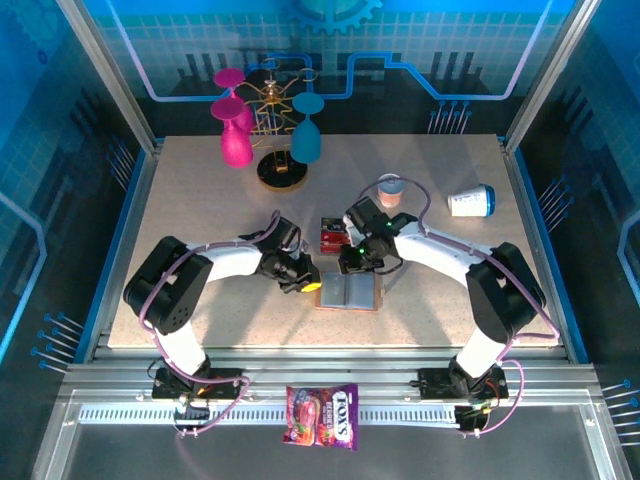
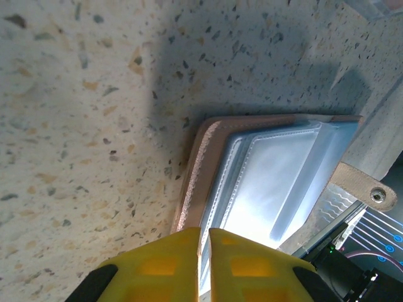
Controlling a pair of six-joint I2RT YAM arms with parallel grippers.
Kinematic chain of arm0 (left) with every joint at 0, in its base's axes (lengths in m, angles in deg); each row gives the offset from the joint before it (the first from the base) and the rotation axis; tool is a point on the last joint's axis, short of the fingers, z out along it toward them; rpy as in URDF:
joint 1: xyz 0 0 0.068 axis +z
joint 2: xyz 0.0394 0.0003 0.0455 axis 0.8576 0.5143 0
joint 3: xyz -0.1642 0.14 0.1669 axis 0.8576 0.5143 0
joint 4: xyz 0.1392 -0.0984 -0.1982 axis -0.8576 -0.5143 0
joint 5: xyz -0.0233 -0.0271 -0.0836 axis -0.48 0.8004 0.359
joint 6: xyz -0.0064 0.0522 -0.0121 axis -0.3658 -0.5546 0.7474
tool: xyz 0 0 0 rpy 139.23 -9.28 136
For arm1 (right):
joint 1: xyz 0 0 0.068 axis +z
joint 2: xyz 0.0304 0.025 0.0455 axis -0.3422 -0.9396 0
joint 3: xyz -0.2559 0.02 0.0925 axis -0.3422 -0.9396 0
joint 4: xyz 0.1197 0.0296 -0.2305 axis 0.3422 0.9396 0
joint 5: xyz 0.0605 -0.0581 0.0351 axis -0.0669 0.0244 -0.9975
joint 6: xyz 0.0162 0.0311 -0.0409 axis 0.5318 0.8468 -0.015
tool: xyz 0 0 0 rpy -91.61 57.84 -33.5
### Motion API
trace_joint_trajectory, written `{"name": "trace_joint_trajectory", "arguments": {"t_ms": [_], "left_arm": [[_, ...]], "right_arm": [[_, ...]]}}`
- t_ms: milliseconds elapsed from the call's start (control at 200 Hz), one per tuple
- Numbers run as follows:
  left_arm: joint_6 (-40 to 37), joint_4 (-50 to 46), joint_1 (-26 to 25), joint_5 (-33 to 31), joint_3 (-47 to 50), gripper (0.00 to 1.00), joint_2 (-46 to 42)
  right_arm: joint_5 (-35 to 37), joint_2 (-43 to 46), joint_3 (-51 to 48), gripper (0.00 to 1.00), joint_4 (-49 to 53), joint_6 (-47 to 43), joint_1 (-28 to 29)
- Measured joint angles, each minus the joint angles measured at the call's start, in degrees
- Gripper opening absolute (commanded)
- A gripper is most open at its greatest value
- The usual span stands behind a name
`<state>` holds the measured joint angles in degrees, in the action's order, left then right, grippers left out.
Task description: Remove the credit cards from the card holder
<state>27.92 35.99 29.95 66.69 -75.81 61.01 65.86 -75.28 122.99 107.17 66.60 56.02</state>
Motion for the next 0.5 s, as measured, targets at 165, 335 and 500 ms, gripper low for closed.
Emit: {"name": "trace_joint_trajectory", "arguments": {"t_ms": [165,335,500], "left_arm": [[0.0,0.63,-0.17,0.28,0.0,0.11,0.31],[0.04,0.83,-0.28,0.44,0.0,0.11,0.46],[0.22,0.79,-0.33,0.39,0.02,0.11,0.96]], "right_arm": [[-5.11,0.15,-3.19,0.13,-4.59,6.1,0.0],[-9.57,-0.22,-4.76,0.17,-8.17,9.84,0.04],[-10.8,-1.64,-4.76,0.23,-8.94,11.54,0.39]]}}
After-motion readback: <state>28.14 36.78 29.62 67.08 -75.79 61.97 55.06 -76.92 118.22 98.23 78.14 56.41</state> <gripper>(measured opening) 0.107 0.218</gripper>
